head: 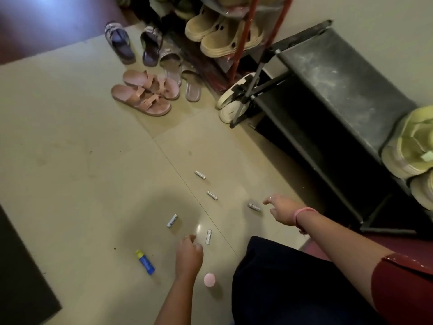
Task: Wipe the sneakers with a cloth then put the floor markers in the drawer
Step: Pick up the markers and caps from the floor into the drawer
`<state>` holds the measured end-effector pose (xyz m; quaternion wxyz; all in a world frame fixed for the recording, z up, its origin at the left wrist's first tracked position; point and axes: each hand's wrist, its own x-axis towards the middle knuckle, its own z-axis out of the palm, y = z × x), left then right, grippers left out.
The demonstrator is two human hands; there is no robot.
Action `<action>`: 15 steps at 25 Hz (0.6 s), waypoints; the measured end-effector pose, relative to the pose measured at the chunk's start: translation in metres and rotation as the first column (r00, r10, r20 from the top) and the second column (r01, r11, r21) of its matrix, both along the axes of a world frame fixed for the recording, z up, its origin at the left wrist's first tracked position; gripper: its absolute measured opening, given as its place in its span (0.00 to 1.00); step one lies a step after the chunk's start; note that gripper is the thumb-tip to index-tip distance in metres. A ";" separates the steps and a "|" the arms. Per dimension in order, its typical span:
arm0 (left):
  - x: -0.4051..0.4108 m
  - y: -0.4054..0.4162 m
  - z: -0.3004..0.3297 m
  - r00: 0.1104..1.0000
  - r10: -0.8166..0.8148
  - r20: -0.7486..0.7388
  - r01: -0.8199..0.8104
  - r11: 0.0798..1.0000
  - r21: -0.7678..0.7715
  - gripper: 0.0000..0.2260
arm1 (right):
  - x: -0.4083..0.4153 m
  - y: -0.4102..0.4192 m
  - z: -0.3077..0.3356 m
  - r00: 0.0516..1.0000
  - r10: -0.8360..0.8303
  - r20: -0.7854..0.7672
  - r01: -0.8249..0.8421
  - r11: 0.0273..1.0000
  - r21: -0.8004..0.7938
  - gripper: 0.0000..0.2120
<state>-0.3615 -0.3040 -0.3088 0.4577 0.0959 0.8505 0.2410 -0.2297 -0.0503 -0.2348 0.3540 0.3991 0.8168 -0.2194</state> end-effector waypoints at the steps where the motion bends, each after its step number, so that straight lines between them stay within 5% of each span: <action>1: 0.002 0.004 -0.005 0.997 -0.083 -0.009 0.083 0.997 -0.003 0.15 | 0.001 0.001 -0.011 0.992 0.113 0.065 -0.112 0.994 -0.009 0.21; 4: 0.006 0.020 -0.038 0.974 -0.223 -0.043 0.222 0.974 -0.036 0.15 | -0.004 0.007 -0.059 0.885 0.423 0.193 -0.412 0.906 -0.099 0.22; 6: 0.007 0.031 -0.057 0.967 -0.252 -0.040 0.249 0.966 -0.069 0.14 | -0.006 0.010 -0.083 0.832 0.504 0.234 -0.467 0.862 -0.197 0.24; 15: 0.010 0.064 -0.121 0.928 -0.372 0.006 0.365 0.907 -0.211 0.16 | 0.022 0.024 -0.176 0.935 0.317 0.162 -0.273 0.930 -0.244 0.30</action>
